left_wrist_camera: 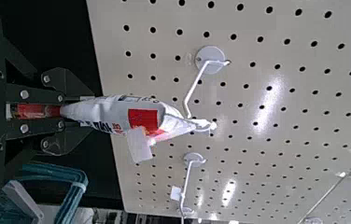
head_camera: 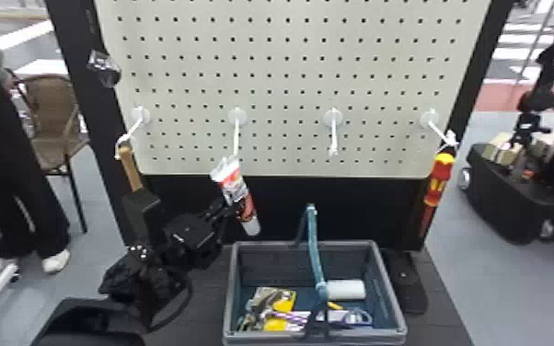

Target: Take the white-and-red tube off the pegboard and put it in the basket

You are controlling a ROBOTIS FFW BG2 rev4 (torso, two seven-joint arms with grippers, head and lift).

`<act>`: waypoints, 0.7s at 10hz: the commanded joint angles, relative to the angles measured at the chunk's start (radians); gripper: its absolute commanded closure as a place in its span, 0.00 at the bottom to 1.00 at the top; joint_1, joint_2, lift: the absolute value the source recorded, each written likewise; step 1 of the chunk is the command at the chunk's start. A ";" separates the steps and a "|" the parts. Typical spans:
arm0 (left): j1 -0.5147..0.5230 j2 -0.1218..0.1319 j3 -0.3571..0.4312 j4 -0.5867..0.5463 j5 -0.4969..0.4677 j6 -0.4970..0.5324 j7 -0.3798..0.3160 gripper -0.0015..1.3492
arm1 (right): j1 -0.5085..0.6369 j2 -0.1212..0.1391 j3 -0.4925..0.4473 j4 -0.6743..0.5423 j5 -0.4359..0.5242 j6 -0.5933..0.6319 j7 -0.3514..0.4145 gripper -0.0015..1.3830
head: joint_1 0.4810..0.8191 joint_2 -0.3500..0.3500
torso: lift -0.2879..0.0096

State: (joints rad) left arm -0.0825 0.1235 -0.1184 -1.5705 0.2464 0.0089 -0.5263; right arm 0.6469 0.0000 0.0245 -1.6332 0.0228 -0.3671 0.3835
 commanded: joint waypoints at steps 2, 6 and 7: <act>0.062 -0.012 0.010 -0.034 0.037 0.013 0.000 0.90 | -0.002 0.001 0.000 0.002 0.005 0.000 0.003 0.26 | 0.20 0.50 | 0.63; 0.132 -0.038 0.019 -0.038 0.109 0.036 0.014 0.90 | -0.004 0.001 0.000 0.005 0.006 0.005 0.005 0.26 | 0.20 0.50 | 0.63; 0.139 -0.039 0.013 -0.038 0.126 0.052 0.014 0.90 | -0.006 0.001 0.002 0.005 0.006 0.005 0.006 0.26 | 0.20 0.50 | 0.63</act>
State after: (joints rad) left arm 0.0509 0.0861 -0.1022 -1.6087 0.3625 0.0510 -0.5122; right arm 0.6421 0.0000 0.0257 -1.6290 0.0288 -0.3625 0.3885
